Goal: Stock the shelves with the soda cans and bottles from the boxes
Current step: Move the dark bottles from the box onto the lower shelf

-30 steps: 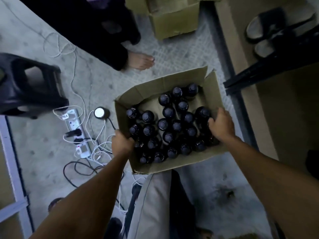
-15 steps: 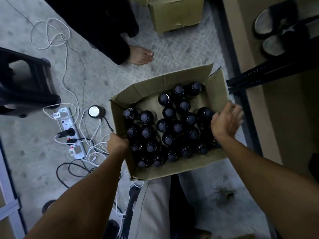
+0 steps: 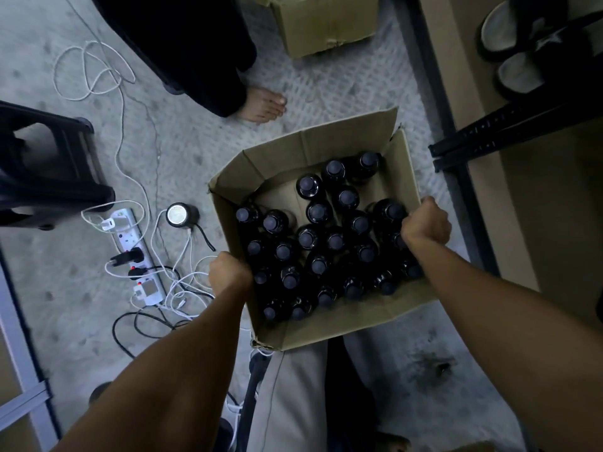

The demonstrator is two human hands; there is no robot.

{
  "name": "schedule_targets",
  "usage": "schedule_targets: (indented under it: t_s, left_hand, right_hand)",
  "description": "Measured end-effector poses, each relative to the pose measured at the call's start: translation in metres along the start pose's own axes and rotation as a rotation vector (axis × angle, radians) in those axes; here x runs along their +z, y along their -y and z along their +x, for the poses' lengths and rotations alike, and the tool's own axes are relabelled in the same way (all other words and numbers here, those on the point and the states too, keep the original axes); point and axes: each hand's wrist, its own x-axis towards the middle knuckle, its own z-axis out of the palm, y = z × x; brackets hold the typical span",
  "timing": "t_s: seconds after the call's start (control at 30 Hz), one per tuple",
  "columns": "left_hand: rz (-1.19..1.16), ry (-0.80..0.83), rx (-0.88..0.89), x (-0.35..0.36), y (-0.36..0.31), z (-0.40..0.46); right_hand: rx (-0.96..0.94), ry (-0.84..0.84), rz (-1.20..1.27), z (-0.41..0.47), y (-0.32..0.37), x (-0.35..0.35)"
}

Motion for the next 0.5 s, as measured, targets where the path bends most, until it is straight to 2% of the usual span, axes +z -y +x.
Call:
schedule_targets:
  t_s: [0.13,0.5]
  left_hand:
    - [0.016,0.004,0.047,-0.001,0.005,-0.001]
    - [0.017,0.018,0.156,-0.014,0.000,-0.025]
  right_hand:
    - [-0.029,0.030,-0.065,0.007,-0.006,-0.007]
    - [-0.029,0.059,0.031,-0.018,-0.051,-0.025]
